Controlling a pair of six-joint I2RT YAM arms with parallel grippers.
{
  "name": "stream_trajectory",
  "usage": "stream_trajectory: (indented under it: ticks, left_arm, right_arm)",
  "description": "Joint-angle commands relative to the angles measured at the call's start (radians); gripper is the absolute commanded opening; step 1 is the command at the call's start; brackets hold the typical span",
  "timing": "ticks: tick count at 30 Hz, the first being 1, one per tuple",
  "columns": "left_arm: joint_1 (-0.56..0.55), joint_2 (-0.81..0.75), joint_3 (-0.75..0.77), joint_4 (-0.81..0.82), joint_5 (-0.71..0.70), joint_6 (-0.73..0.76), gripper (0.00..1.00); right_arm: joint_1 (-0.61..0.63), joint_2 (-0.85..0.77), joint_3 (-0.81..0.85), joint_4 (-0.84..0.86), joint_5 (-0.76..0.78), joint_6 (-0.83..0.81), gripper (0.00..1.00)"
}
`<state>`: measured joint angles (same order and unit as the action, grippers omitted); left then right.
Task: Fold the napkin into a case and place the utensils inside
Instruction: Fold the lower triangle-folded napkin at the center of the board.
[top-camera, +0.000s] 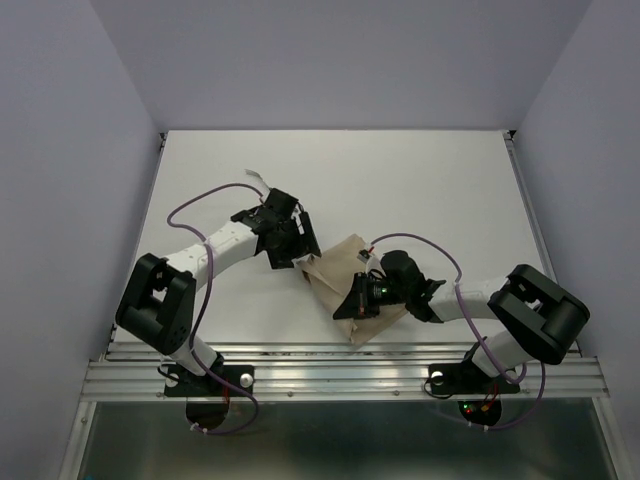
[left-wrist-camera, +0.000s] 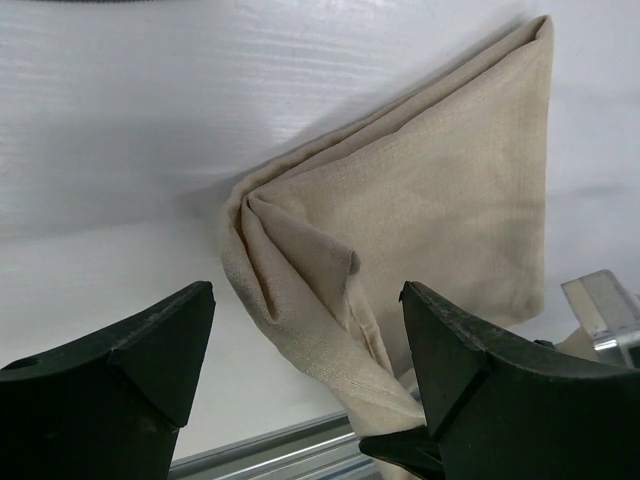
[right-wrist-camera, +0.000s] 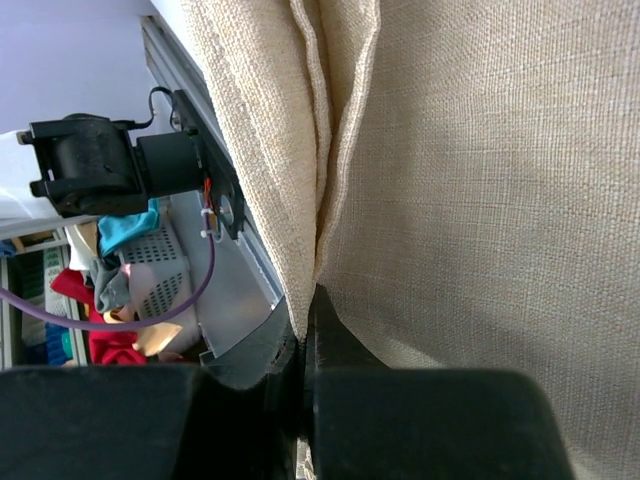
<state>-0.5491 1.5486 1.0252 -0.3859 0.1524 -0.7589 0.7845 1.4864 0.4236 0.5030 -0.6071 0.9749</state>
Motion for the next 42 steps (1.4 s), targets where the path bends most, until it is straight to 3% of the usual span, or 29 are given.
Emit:
stream_trajectory:
  ticks: [1, 7, 15, 21, 25, 36, 42]
  left_arm:
    - [-0.006, -0.030, -0.051, 0.044, 0.053, 0.036, 0.87]
    - [-0.006, 0.014, -0.062, 0.053, 0.067, 0.036, 0.85]
    - [-0.006, 0.022, -0.039, 0.079, 0.062, 0.012, 0.61]
    - [-0.006, 0.048, -0.014, 0.070, 0.067, 0.010, 0.32]
    - [-0.006, 0.064, 0.001, 0.061, 0.087, 0.001, 0.01]
    - [-0.006, 0.130, 0.076, -0.004, 0.125, -0.062, 0.00]
    - [-0.006, 0.168, 0.127, -0.071, 0.058, -0.118, 0.00]
  right_arm:
    - [-0.014, 0.003, -0.008, 0.085, -0.036, 0.015, 0.01]
    - [-0.014, 0.002, -0.009, 0.085, -0.036, 0.015, 0.01]
    - [-0.014, 0.005, -0.011, 0.085, -0.036, 0.013, 0.01]
    - [-0.014, 0.008, -0.009, 0.085, -0.039, 0.010, 0.01]
    - [-0.014, 0.014, -0.014, 0.085, -0.039, 0.007, 0.01]
    - [-0.024, 0.008, -0.042, 0.083, -0.031, 0.007, 0.01]
    - [-0.033, 0.003, -0.066, 0.083, -0.002, 0.021, 0.01]
